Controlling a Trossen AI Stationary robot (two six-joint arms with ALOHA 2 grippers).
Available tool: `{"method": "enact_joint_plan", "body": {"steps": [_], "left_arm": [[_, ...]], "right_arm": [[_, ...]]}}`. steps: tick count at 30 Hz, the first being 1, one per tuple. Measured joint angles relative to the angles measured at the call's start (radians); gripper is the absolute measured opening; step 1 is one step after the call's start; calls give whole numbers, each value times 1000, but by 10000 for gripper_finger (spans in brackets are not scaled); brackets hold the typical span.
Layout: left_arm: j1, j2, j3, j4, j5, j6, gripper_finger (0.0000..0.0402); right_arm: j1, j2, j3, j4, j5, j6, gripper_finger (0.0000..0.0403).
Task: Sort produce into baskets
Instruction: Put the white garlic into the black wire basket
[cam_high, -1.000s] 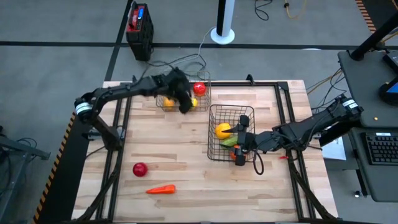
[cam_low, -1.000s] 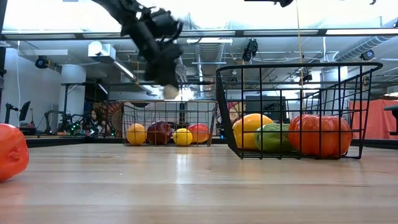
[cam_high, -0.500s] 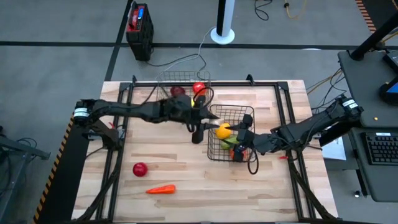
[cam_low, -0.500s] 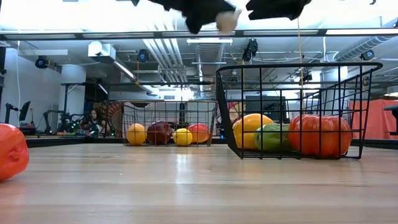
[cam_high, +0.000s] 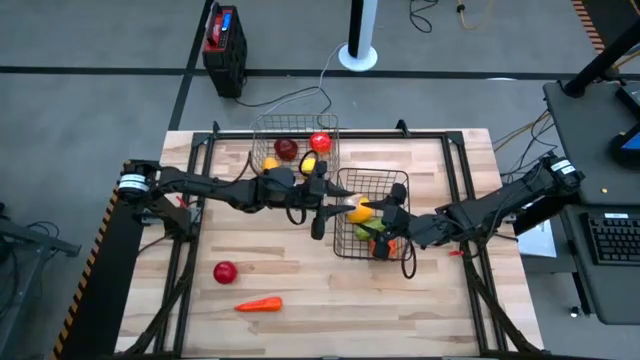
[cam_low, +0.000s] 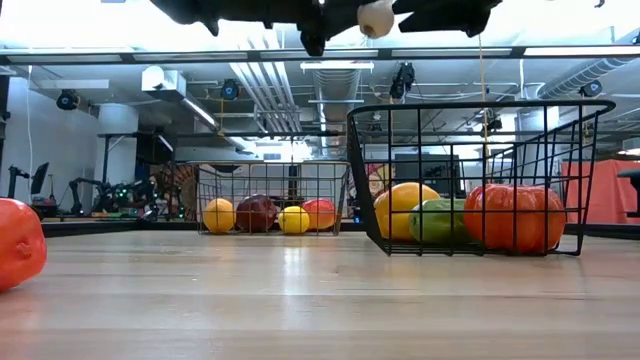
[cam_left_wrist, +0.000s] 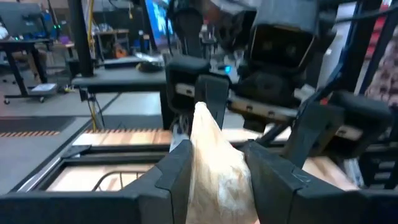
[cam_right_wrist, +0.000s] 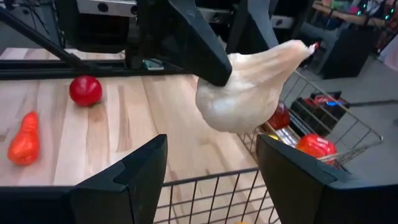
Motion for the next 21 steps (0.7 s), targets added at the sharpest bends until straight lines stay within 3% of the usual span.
{"method": "enact_joint_plan", "body": {"steps": [21], "left_arm": [[-38,33,-3,134,4,-48,116]], "right_arm": [[-13,2,0,124,-31,-174,238]]}}
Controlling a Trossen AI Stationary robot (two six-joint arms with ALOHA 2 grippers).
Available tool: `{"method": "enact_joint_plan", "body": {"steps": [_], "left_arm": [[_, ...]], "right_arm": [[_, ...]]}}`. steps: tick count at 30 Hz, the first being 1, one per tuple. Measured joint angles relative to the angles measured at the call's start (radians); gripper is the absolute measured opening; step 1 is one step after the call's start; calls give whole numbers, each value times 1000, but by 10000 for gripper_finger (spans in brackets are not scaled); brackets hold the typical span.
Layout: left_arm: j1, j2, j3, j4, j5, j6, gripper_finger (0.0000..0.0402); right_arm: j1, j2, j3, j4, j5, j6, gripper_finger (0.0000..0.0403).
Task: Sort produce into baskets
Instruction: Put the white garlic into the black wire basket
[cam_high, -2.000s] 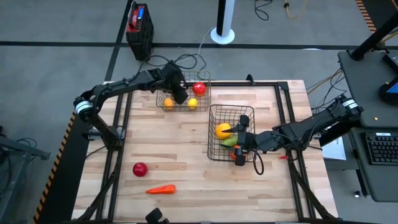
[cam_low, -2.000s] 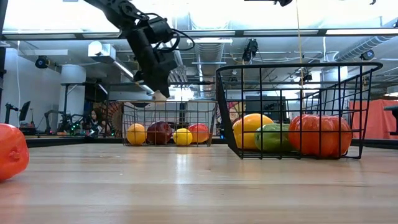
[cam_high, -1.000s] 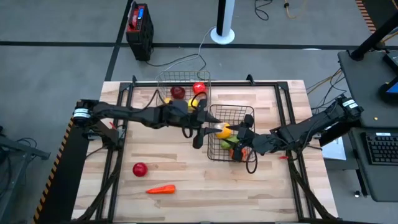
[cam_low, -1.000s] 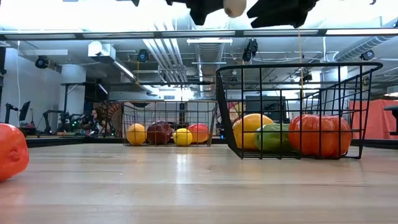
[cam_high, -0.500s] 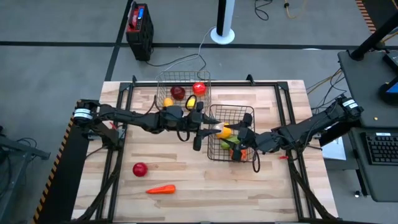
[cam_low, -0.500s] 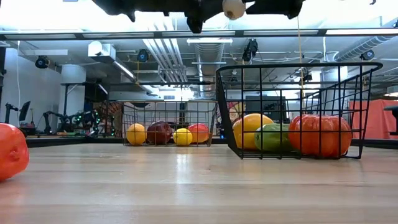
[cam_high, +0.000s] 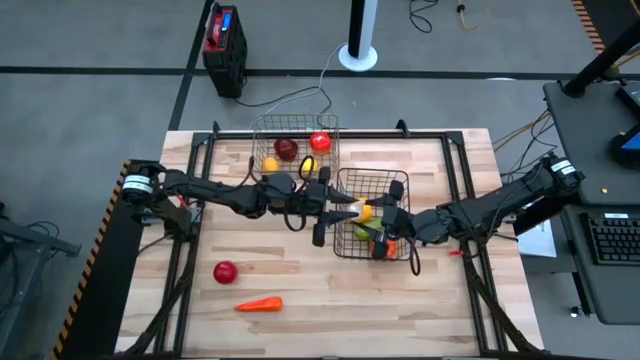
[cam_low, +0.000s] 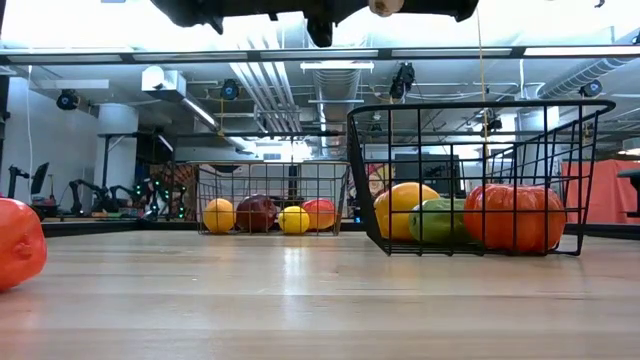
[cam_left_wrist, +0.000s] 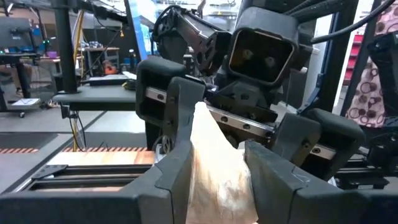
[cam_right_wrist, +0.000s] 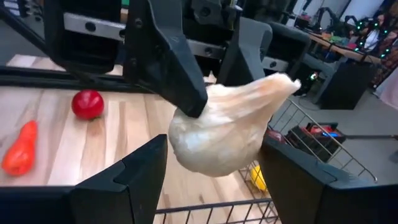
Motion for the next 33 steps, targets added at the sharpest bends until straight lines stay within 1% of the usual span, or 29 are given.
{"method": "enact_joint_plan", "body": {"steps": [9,18,22,25,29,33], "left_arm": [[0,0,0,-1,0,0,116],[0,0,0,0,-1,0,116],[0,0,0,1,-4,-25,118],[0,0,0,1,-4,-34,132],[1,0,0,-12,-4,-42,167],[14,-38,0,-118,-5,-42,205]], "right_arm": [[0,0,0,34,-2,-43,232],[0,0,0,33,-1,-65,176],[0,0,0,36,-1,-65,167],[0,0,0,36,-2,-61,170],[0,0,0,26,-1,-55,170],[0,-6,0,-23,6,-23,171]]}}
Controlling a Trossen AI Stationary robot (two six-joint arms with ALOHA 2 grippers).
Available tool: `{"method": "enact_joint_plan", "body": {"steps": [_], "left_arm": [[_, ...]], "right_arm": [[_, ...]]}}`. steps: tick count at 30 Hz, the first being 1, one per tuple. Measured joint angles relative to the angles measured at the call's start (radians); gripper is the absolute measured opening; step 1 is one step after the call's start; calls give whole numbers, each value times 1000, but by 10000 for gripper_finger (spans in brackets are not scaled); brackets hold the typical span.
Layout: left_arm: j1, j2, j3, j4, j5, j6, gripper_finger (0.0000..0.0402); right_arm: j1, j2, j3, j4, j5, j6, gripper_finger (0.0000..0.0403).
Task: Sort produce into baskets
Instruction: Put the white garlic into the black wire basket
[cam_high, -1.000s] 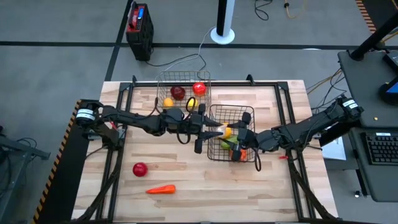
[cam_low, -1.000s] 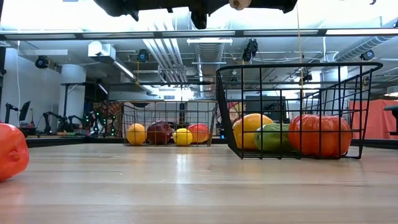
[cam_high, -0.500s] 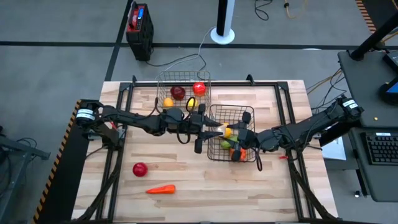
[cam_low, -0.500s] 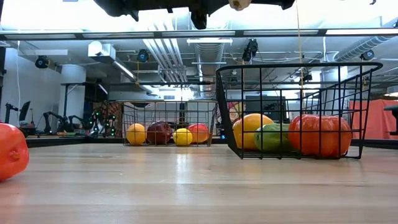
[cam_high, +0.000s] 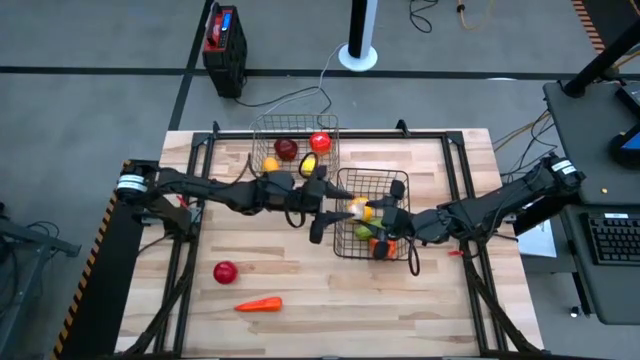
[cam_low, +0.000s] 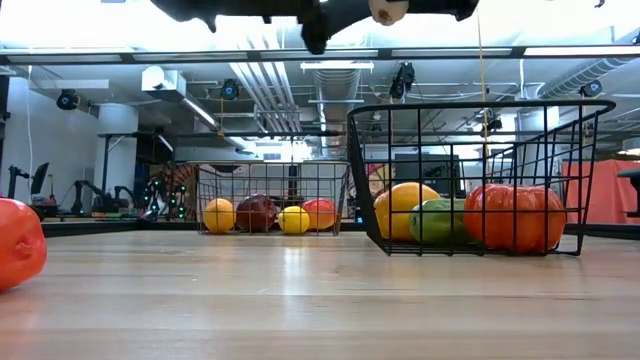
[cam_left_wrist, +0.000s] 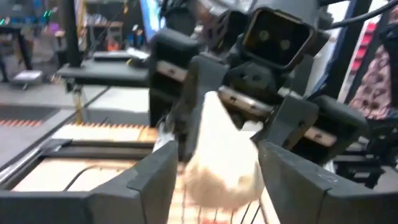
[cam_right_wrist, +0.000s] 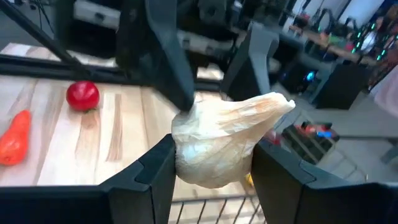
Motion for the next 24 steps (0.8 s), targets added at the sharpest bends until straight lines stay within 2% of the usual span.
{"method": "enact_joint_plan", "body": {"steps": [6,11,13,19,24], "left_arm": [[13,-135,0,-288,-4,13,237],[14,-274,0,-580,-3,2,240],[13,-320,0,-683,-3,-39,240],[12,-399,0,-893,0,-203,240],[12,-396,0,-1037,0,-292,240]], "right_arm": [[-12,-29,0,-193,-17,177,171],[-44,-28,0,-377,-219,405,171],[-60,-26,10,-484,-257,484,171],[-176,-27,81,-830,-260,718,171],[-292,-27,121,-952,-334,751,171]]}}
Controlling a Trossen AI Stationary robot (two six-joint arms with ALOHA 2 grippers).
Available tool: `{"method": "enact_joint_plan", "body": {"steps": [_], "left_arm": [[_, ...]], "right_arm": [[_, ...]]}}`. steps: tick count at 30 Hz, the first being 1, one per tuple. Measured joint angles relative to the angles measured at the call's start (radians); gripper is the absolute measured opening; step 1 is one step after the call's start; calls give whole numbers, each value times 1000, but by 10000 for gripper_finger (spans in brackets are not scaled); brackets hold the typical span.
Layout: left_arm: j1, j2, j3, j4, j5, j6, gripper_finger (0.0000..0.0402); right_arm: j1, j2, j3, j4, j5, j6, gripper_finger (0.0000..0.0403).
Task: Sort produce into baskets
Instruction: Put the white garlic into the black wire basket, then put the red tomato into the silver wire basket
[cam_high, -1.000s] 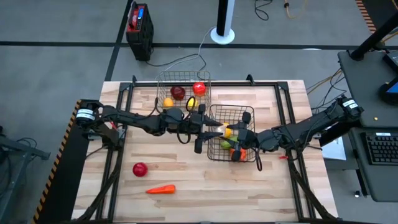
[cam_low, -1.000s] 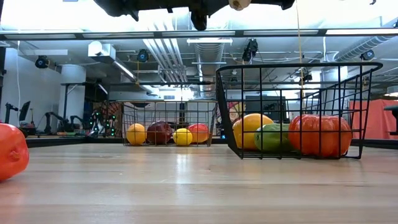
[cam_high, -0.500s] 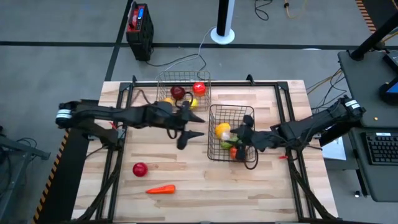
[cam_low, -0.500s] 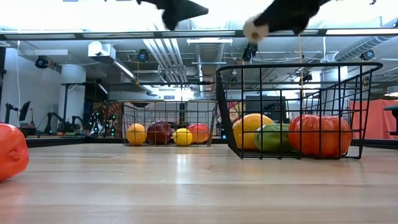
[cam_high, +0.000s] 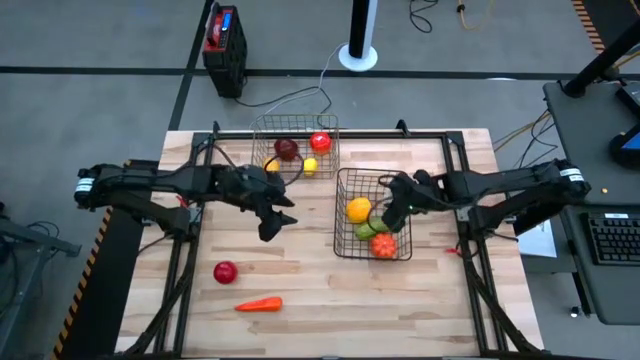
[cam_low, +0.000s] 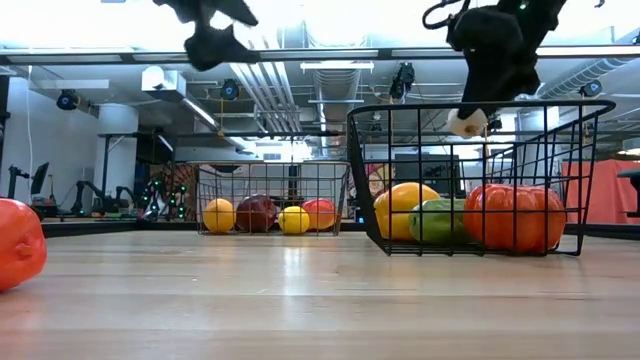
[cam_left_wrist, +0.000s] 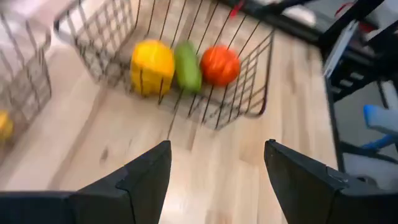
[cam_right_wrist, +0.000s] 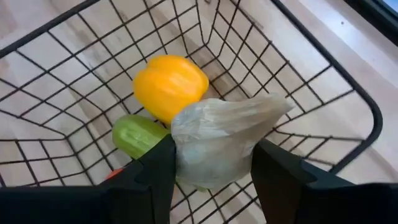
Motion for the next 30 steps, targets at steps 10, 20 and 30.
{"method": "enact_joint_plan", "body": {"steps": [10,20,30], "left_arm": [[-40,60,0,-284,-23,-225,240],[-210,131,0,-670,-25,-568,240],[-394,146,28,-721,104,-794,240]], "right_arm": [[-50,0,9,4,-51,-88,208],[-50,0,9,5,-51,-99,244],[-49,0,9,5,-51,-101,285]]}}
